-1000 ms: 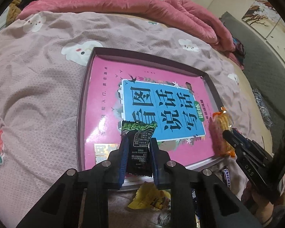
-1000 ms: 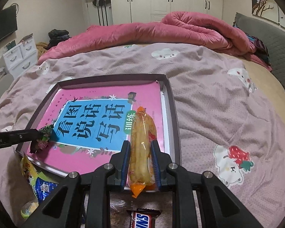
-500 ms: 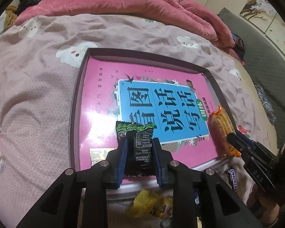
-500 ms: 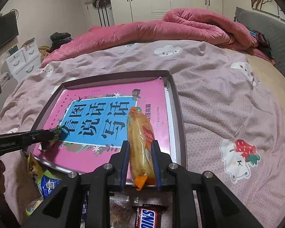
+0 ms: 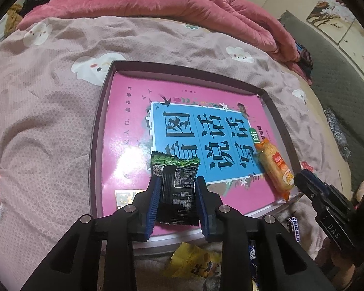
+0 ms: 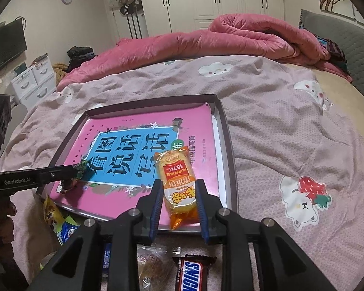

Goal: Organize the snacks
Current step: 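Release the bread stick pack in the tray while the left tool releases the green bag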

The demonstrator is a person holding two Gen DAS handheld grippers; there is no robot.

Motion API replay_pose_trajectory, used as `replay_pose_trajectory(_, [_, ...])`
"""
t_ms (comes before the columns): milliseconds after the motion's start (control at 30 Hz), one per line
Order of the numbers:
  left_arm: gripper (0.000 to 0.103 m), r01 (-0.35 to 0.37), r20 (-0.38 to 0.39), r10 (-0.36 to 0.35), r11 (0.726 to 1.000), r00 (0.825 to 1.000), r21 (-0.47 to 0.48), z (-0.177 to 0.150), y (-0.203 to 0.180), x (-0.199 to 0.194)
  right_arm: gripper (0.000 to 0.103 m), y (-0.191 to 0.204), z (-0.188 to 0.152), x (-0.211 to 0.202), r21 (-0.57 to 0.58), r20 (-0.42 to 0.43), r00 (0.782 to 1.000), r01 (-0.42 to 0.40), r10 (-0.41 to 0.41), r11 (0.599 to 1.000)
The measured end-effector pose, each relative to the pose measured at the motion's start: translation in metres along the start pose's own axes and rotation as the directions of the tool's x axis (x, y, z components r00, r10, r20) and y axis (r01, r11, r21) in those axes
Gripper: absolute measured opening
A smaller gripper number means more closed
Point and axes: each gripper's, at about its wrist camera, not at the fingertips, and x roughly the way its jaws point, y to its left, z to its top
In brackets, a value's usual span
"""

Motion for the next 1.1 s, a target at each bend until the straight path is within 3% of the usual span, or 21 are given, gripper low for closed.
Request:
replay_pose_trajectory(200, [0.049,0.019,0.006,-0.019,1.000,1.000,-0.016,-0.002,0.002,-0.007,0.034,0.001,0.001,-0.008,0.002,0.015,1.000,-0.009,0.009,1.000])
replay_pose_trajectory(533, [0.064,0.031,0.069,-0.030,0.999,0.997,-0.007,-0.006,0.000,-0.042,0.041,0.003,0.004,-0.029,0.008,0.045,0.998,-0.042,0.041,0.999])
replay_pose_trajectory(733, [0.068,0.020,0.099,-0.021,1.000,0.995,0.009,-0.012,0.000,-0.064,0.043,0.009,0.002,-0.046,-0.006,0.069,0.996,-0.063,0.063,0.998])
replay_pose_trajectory(833, [0.071,0.009,0.119,-0.013,1.000,0.993,0.027,-0.017,-0.001,-0.075,0.050,0.013,0.001,-0.054,-0.012,0.079,0.994,-0.071,0.072,0.997])
replay_pose_trajectory(1100, [0.074,0.000,0.118,-0.010,0.996,0.993,0.084,-0.039,-0.008,-0.092,0.051,0.021,-0.005,-0.067,-0.025,0.078,0.993,-0.087,0.089,0.996])
